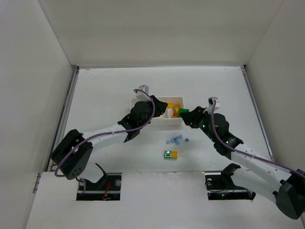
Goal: Sort the legos into containers by color
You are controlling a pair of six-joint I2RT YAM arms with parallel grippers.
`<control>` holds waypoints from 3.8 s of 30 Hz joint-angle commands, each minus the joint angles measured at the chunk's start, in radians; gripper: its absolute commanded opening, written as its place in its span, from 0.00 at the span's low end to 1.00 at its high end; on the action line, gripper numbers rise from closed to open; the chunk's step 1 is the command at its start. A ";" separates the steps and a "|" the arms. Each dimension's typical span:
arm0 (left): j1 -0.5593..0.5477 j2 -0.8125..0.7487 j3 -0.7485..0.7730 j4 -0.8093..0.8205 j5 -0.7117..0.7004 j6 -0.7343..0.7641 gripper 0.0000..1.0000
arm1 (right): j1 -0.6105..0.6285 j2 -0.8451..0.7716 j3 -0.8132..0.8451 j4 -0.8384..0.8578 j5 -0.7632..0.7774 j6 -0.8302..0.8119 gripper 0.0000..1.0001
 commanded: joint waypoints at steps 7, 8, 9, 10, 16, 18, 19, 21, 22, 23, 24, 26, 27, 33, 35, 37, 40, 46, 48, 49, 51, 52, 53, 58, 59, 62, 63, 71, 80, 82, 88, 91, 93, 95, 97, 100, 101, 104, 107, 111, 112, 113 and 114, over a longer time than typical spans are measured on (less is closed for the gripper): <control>-0.022 0.169 0.168 0.084 0.016 0.021 0.21 | -0.044 -0.074 -0.034 0.013 -0.002 -0.015 0.27; -0.022 0.185 0.179 0.082 0.018 0.021 0.25 | -0.044 -0.074 -0.036 0.013 -0.002 -0.016 0.27; -0.023 0.196 0.187 0.081 0.019 0.019 0.29 | -0.044 -0.072 -0.037 0.013 -0.002 -0.018 0.27; -0.023 0.205 0.196 0.079 0.021 0.019 0.34 | -0.042 -0.069 -0.037 0.013 -0.002 -0.019 0.27; -0.019 0.194 0.196 0.079 0.019 0.018 0.54 | -0.039 -0.024 -0.026 0.028 -0.002 -0.019 0.27; -0.014 0.161 0.170 0.082 0.012 0.013 0.54 | -0.033 -0.013 -0.023 0.036 -0.002 -0.016 0.27; -0.011 0.139 0.150 0.087 0.010 0.007 0.54 | -0.028 -0.007 -0.017 0.039 -0.005 -0.010 0.28; -0.009 0.088 0.099 0.090 0.001 -0.011 0.54 | -0.021 0.007 -0.005 0.046 -0.021 -0.001 0.28; -0.009 0.061 0.069 0.093 -0.004 -0.024 0.53 | -0.019 0.016 0.001 0.052 -0.031 0.008 0.28; -0.009 0.033 0.038 0.102 -0.005 -0.037 0.53 | -0.015 0.029 0.007 0.062 -0.044 0.019 0.28; -0.011 0.004 0.003 0.114 -0.007 -0.053 0.53 | -0.010 0.039 0.013 0.074 -0.057 0.033 0.29; -0.012 -0.062 -0.068 0.139 -0.007 -0.086 0.52 | 0.001 0.070 0.030 0.106 -0.080 0.068 0.29; -0.014 -0.099 -0.104 0.146 -0.007 -0.108 0.51 | 0.005 0.087 0.041 0.118 -0.090 0.086 0.29; -0.032 -0.292 -0.276 0.206 0.004 -0.166 0.45 | 0.048 0.223 0.131 0.215 -0.137 0.217 0.29; -0.037 -0.346 -0.310 0.202 -0.004 -0.154 0.45 | 0.061 0.271 0.165 0.243 -0.149 0.270 0.29; -0.029 -0.395 -0.341 0.202 -0.005 -0.139 0.45 | 0.070 0.311 0.187 0.272 -0.157 0.315 0.29; -0.002 -0.455 -0.379 0.208 -0.013 -0.142 0.47 | 0.079 0.355 0.196 0.328 -0.163 0.393 0.29; 0.051 -0.490 -0.405 0.237 0.018 -0.198 0.52 | 0.096 0.446 0.216 0.437 -0.186 0.524 0.29; 0.063 -0.492 -0.410 0.251 0.027 -0.226 0.52 | 0.102 0.454 0.214 0.476 -0.173 0.563 0.29; 0.070 -0.493 -0.413 0.254 0.033 -0.241 0.52 | 0.104 0.457 0.213 0.502 -0.168 0.580 0.29; 0.084 -0.495 -0.424 0.260 0.039 -0.283 0.53 | 0.108 0.467 0.207 0.559 -0.160 0.617 0.29; 0.090 -0.495 -0.430 0.269 0.041 -0.306 0.53 | 0.113 0.475 0.207 0.580 -0.156 0.634 0.29; 0.095 -0.495 -0.436 0.283 0.041 -0.329 0.54 | 0.117 0.486 0.207 0.598 -0.151 0.652 0.29; 0.126 -0.484 -0.444 0.320 0.071 -0.405 0.55 | 0.130 0.544 0.219 0.671 -0.159 0.717 0.29; 0.130 -0.482 -0.444 0.326 0.073 -0.418 0.55 | 0.134 0.553 0.219 0.678 -0.160 0.723 0.29; 0.140 -0.475 -0.444 0.357 0.082 -0.441 0.57 | 0.142 0.576 0.221 0.697 -0.162 0.743 0.29; 0.140 -0.470 -0.444 0.367 0.085 -0.447 0.57 | 0.145 0.579 0.218 0.706 -0.160 0.749 0.29; 0.132 -0.459 -0.455 0.374 0.094 -0.482 0.55 | 0.150 0.583 0.207 0.764 -0.150 0.771 0.29; 0.127 -0.443 -0.429 0.381 0.079 -0.492 0.53 | 0.171 0.633 0.218 0.824 -0.165 0.809 0.29; 0.124 -0.429 -0.424 0.396 0.079 -0.492 0.51 | 0.174 0.645 0.213 0.847 -0.168 0.826 0.29; 0.121 -0.418 -0.432 0.456 0.074 -0.495 0.41 | 0.179 0.653 0.198 0.861 -0.168 0.838 0.29; 0.118 -0.429 -0.435 0.455 0.065 -0.488 0.32 | 0.180 0.650 0.193 0.861 -0.165 0.838 0.29; 0.115 -0.441 -0.438 0.449 0.058 -0.481 0.26 | 0.180 0.650 0.187 0.861 -0.163 0.838 0.30; 0.112 -0.452 -0.442 0.444 0.053 -0.475 0.22 | 0.180 0.652 0.184 0.861 -0.160 0.832 0.33; 0.110 -0.462 -0.448 0.441 0.051 -0.475 0.21 | 0.179 0.655 0.181 0.858 -0.156 0.829 0.37; 0.110 -0.475 -0.458 0.426 0.051 -0.475 0.19 | 0.179 0.656 0.179 0.852 -0.156 0.818 0.46; 0.110 -0.479 -0.459 0.418 0.051 -0.475 0.19 | 0.179 0.656 0.179 0.850 -0.159 0.809 0.49; 0.110 -0.493 -0.467 0.394 0.050 -0.475 0.19 | 0.179 0.645 0.188 0.817 -0.159 0.769 0.57; 0.107 -0.510 -0.476 0.375 0.050 -0.475 0.18 | 0.179 0.621 0.196 0.769 -0.154 0.720 0.62; 0.109 -0.534 -0.479 0.348 0.050 -0.475 0.18 | 0.179 0.595 0.204 0.717 -0.143 0.671 0.63; 0.107 -0.539 -0.479 0.340 0.050 -0.475 0.18 | 0.176 0.592 0.205 0.711 -0.143 0.662 0.63; 0.107 -0.542 -0.478 0.332 0.053 -0.475 0.18 | 0.174 0.586 0.207 0.709 -0.146 0.653 0.63; 0.107 -0.544 -0.476 0.326 0.053 -0.475 0.18 | 0.173 0.581 0.207 0.708 -0.148 0.645 0.61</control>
